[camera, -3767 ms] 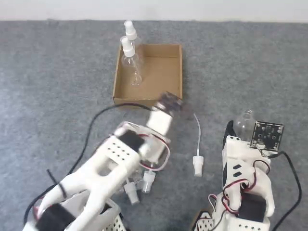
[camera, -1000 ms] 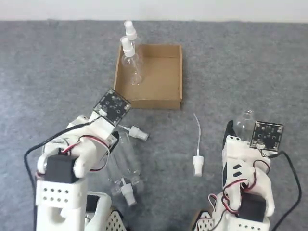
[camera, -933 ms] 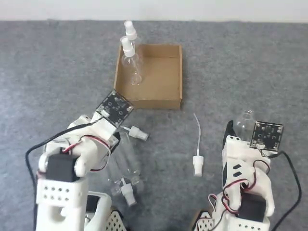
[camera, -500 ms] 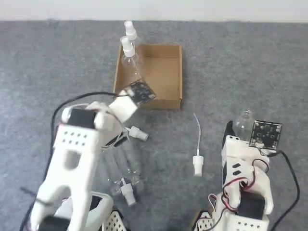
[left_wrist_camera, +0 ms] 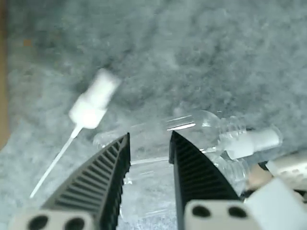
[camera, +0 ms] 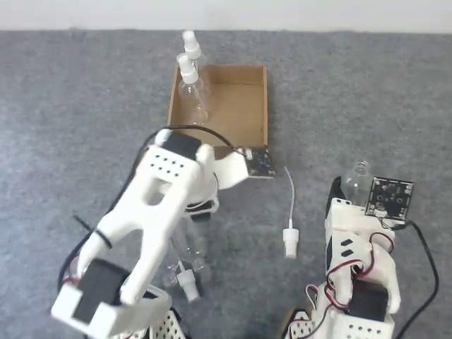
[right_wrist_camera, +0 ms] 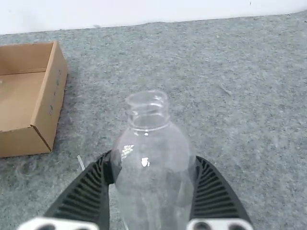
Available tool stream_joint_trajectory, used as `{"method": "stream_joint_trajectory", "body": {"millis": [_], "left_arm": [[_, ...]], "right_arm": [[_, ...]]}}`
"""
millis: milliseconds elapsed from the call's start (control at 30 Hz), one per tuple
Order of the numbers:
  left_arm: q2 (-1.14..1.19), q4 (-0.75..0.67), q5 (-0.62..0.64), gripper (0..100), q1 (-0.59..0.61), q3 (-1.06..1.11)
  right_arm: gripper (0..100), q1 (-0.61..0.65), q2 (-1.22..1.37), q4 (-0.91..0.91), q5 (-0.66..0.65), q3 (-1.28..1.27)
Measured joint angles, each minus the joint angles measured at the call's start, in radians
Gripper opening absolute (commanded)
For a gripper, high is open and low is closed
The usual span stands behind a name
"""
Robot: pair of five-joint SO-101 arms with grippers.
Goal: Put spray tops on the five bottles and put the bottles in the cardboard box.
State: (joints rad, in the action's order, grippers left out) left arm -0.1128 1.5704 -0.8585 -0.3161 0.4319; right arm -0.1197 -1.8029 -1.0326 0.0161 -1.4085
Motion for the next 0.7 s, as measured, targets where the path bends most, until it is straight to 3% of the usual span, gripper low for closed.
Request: {"method": "stream_joint_trajectory", "body": {"millis": [233, 400, 700], "left_arm": [[0.074, -0.043, -0.077, 13, 0.0, 0.0], [0.106, -0.117, -0.097, 20, 0.008, 0.0], [0.222, -0.227, -0.133, 20, 0.037, -0.003]], "right_arm": [[6.0, 0.0, 0.0, 0.0, 0.0, 0.0], [6.0, 0.0, 0.0, 0.0, 0.0, 0.0], [6.1, 0.0, 0.0, 0.0, 0.0, 0.0]]}}
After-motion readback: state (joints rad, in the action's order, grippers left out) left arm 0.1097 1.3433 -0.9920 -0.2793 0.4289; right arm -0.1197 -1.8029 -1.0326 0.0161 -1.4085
